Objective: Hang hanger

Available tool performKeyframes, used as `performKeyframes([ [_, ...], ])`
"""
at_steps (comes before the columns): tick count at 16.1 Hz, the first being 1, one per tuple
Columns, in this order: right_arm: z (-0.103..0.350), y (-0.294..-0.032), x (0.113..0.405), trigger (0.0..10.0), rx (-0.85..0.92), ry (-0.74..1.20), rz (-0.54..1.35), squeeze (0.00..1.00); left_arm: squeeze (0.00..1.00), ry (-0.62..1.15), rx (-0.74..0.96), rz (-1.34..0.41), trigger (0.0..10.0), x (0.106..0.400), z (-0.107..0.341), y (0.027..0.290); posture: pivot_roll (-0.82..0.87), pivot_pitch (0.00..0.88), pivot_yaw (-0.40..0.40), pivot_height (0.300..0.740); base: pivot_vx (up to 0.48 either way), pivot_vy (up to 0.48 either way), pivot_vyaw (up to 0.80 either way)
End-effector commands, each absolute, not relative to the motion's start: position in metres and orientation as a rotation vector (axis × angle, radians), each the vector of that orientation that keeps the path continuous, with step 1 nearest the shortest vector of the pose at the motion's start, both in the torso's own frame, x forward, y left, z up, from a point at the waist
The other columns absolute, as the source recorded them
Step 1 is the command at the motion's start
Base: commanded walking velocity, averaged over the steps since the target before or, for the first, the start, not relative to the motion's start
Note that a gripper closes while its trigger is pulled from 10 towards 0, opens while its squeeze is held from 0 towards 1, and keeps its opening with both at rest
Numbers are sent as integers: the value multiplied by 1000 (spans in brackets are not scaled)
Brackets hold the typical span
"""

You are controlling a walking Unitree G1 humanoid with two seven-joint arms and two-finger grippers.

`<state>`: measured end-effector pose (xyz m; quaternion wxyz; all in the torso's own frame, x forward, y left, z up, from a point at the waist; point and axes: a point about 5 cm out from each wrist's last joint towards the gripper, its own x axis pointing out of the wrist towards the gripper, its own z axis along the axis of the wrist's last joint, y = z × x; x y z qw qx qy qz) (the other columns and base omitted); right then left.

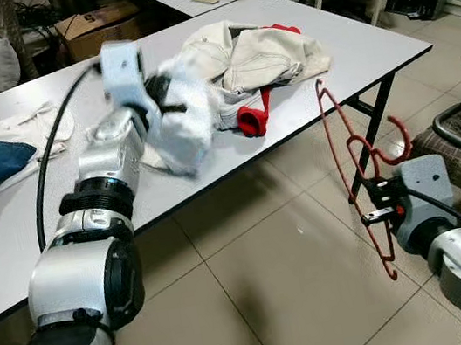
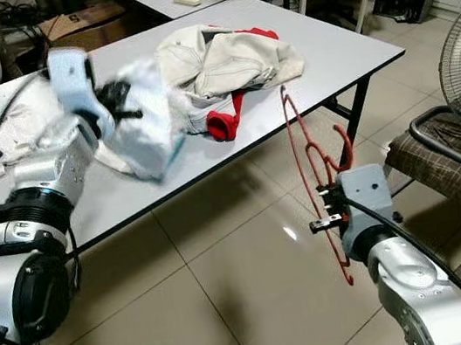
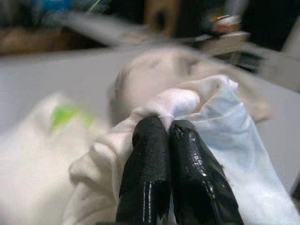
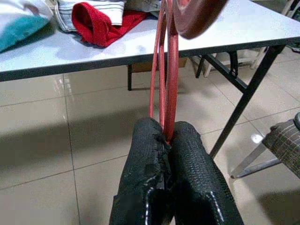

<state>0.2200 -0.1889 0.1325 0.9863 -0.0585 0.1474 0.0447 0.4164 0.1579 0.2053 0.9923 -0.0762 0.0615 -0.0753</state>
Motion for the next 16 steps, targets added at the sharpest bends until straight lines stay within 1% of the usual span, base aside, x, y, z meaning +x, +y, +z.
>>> performKeyframes([
  [1,133,-189,221,10000,-123,284,86,0,0,188,-256,54,3098,417,199,171,-48,0,46,740,0,0,0],
  [2,133,-188,222,10000,-122,284,85,0,251,228,-314,129,10000,415,189,175,-54,0,51,740,0,0,0],
  [3,133,-188,222,10000,-121,284,85,0,251,241,-359,130,10000,414,186,174,-56,0,54,740,0,0,0],
  [4,132,-187,222,10000,-121,282,85,0,1000,262,-384,125,10000,414,182,170,-59,0,57,740,0,0,0],
  [5,133,-187,221,10000,-119,280,79,0,1000,268,-388,103,10000,414,182,165,-64,0,63,740,0,0,0],
  [6,132,-188,220,10000,-117,279,68,0,1000,278,-407,121,10000,414,181,166,-68,0,71,740,0,0,0],
  [7,132,-189,219,10000,-115,278,63,0,1000,283,-408,206,10000,412,178,178,-72,0,75,740,0,0,0],
  [8,132,-188,219,10000,-114,278,62,0,1000,278,-401,235,10000,411,179,185,-70,0,75,740,0,0,0],
  [10,131,-188,218,10000,-111,278,61,0,1000,262,-394,278,10000,410,182,200,-62,0,66,740,0,0,0],
  [13,131,-187,221,10000,-110,277,71,0,1000,244,-380,296,10000,407,184,220,-51,0,56,740,0,0,0],
  [14,131,-187,222,10000,-111,275,78,0,1000,232,-360,237,10000,408,187,221,-46,0,52,740,0,0,0],
  [15,132,-186,223,10000,-112,274,82,0,1000,222,-326,141,10000,409,190,216,-44,0,51,740,0,0,0],
  [16,132,-186,223,10000,-125,275,88,0,1000,209,-165,-8,10000,411,192,207,-43,0,50,740,0,0,0],
])
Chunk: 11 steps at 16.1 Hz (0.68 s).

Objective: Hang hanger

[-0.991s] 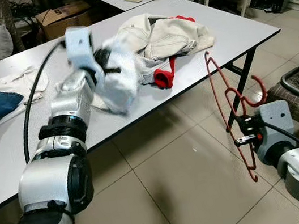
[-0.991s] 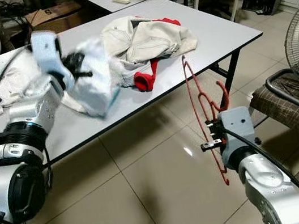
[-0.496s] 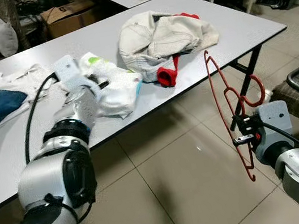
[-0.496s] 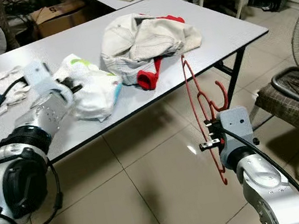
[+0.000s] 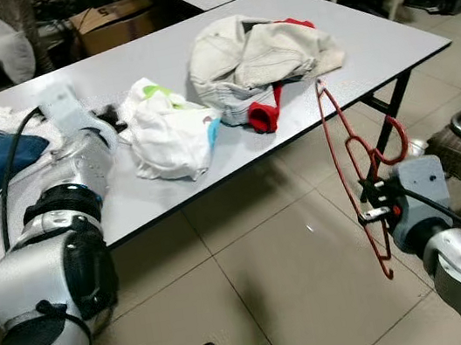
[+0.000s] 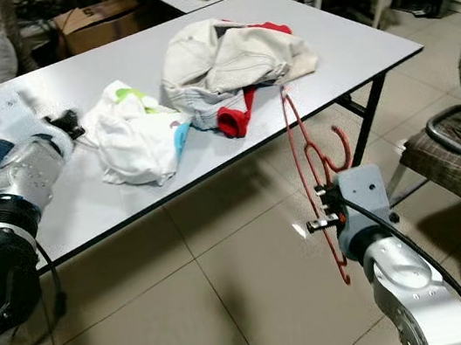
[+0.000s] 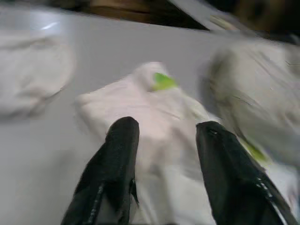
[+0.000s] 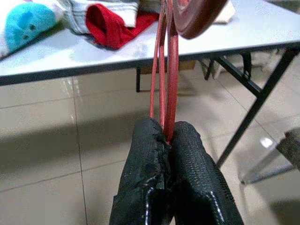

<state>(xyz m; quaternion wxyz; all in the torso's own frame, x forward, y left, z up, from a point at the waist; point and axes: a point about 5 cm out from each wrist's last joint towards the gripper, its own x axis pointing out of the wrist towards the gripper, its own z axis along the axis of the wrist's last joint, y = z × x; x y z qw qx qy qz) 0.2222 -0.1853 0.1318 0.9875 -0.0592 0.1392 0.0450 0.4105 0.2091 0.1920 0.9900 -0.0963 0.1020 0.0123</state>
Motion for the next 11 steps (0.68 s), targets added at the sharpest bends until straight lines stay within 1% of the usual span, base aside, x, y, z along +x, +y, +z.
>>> performKeyframes([
  [1,131,-186,222,10000,-137,278,92,0,1000,203,-8,-147,10000,410,190,197,-40,0,51,740,0,0,0],
  [2,131,-186,221,10000,-140,280,89,0,827,212,114,-274,10000,406,182,188,-40,0,54,740,0,0,0],
  [3,131,-187,220,10000,-136,281,84,0,71,235,205,-381,10000,400,171,180,-38,0,54,740,0,0,0],
  [4,130,-186,220,10000,-134,282,82,0,71,245,228,-410,10000,398,168,179,-38,0,55,740,0,0,0],
  [5,130,-185,219,10000,-134,283,84,0,0,264,271,-451,10000,392,159,176,-38,0,56,740,0,0,0],
  [6,129,-185,218,10000,-135,286,86,0,0,275,305,-470,10000,388,152,175,-35,0,54,740,0,0,0],
  [8,129,-185,218,10000,-137,289,89,0,0,284,328,-435,10000,380,144,174,-34,0,52,740,0,0,0],
  [10,129,-185,218,10000,-140,289,89,0,0,288,272,-319,10000,368,135,179,-34,0,51,740,0,0,0],
  [11,129,-186,218,10000,-141,289,89,0,0,267,211,-311,10000,364,134,176,-33,0,49,740,0,0,0],
])
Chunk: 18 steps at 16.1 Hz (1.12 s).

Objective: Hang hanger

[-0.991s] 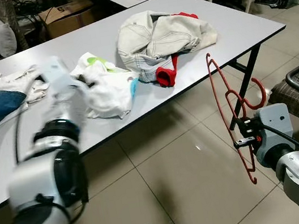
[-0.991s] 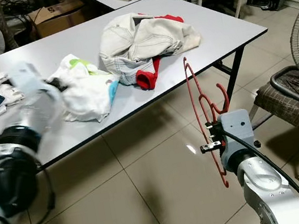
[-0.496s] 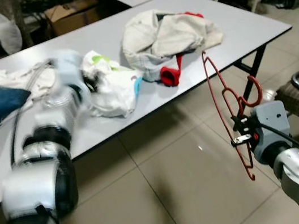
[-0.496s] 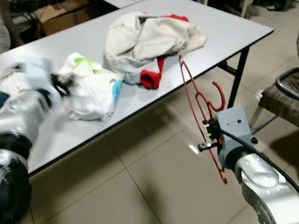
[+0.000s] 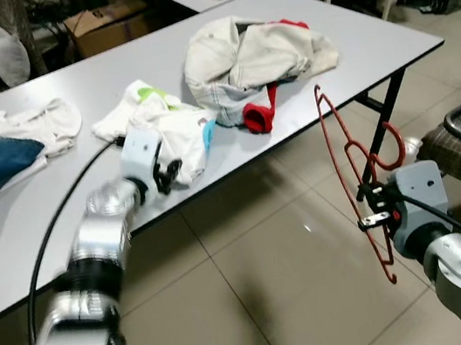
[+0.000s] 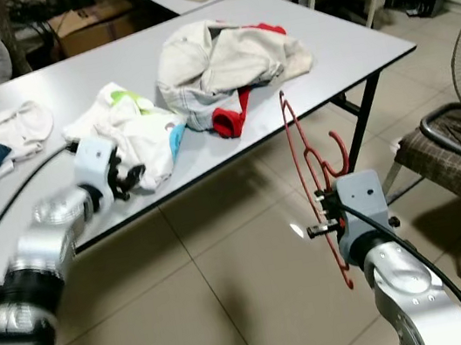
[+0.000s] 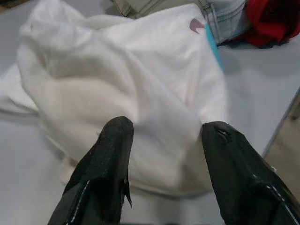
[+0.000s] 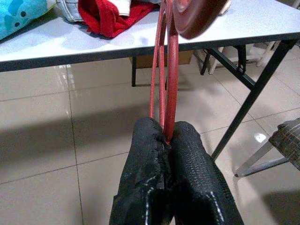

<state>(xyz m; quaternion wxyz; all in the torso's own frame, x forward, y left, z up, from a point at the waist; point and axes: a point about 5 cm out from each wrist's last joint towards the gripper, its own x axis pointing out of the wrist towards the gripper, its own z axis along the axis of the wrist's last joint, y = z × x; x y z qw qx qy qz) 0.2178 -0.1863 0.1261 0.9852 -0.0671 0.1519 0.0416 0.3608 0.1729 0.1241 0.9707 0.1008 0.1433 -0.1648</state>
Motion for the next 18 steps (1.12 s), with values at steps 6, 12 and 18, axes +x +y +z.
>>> performKeyframes([
  [6,129,-187,218,10000,-149,292,97,0,0,238,42,-337,10000,333,132,165,-33,0,41,740,0,0,0],
  [12,130,-185,220,10000,-151,290,109,0,0,288,127,-310,3412,324,117,157,-32,0,39,740,0,0,0],
  [18,130,-186,219,10000,-153,291,102,0,0,284,119,-332,1686,332,110,139,-41,0,47,740,0,0,0],
])
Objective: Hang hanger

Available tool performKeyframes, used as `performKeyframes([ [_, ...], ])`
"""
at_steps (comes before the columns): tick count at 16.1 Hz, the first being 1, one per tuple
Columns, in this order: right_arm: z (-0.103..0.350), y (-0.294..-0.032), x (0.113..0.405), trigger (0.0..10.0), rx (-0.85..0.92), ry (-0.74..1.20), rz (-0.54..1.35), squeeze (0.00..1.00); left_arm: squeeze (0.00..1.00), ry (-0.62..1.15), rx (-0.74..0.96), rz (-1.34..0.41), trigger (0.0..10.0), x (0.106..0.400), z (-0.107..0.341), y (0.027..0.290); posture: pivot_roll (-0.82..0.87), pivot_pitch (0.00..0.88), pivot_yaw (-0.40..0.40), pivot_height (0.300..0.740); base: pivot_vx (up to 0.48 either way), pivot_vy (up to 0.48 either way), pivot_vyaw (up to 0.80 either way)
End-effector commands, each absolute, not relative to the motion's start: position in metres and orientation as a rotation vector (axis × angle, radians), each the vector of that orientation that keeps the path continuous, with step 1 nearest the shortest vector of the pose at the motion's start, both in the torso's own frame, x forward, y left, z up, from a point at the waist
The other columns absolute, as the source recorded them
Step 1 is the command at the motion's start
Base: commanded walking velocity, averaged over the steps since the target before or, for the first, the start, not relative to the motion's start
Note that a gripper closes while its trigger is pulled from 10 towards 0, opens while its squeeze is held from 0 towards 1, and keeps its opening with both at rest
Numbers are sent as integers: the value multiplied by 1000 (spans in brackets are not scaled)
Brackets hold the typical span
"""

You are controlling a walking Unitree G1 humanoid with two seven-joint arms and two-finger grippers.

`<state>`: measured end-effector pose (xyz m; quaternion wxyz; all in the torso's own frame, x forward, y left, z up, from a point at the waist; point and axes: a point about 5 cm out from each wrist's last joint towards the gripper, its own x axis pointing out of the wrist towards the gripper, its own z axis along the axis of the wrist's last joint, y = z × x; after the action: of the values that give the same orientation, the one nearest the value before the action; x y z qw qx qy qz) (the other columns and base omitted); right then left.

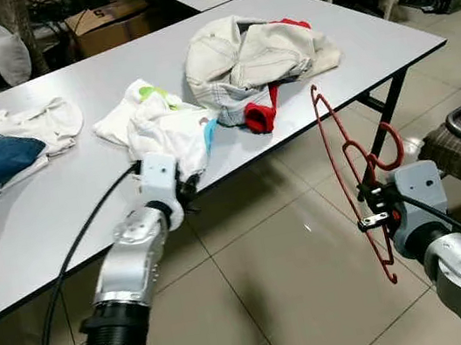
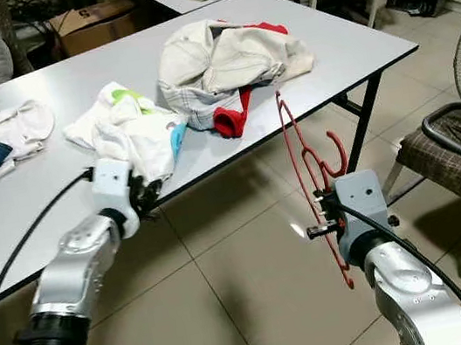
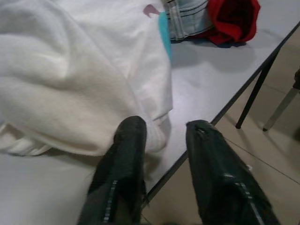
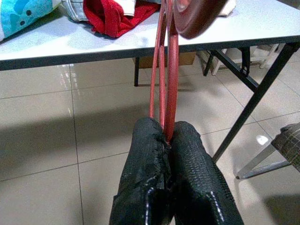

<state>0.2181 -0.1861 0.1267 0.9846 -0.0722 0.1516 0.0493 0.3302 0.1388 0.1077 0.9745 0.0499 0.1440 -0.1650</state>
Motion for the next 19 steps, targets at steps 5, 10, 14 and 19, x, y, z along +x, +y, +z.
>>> performKeyframes([
  [5,129,-185,218,10000,-152,293,105,0,0,302,191,-280,0,338,102,140,-41,0,48,740,0,0,0],
  [10,130,-185,219,10000,-153,290,103,0,0,291,275,-222,0,344,99,148,-43,0,47,740,0,0,0],
  [14,130,-185,220,10000,-155,288,105,0,0,286,258,-257,0,345,96,144,-43,0,46,740,0,0,0],
  [19,129,-185,219,10000,-154,293,104,0,0,204,278,-281,10000,337,100,149,-37,0,47,740,0,0,0],
])
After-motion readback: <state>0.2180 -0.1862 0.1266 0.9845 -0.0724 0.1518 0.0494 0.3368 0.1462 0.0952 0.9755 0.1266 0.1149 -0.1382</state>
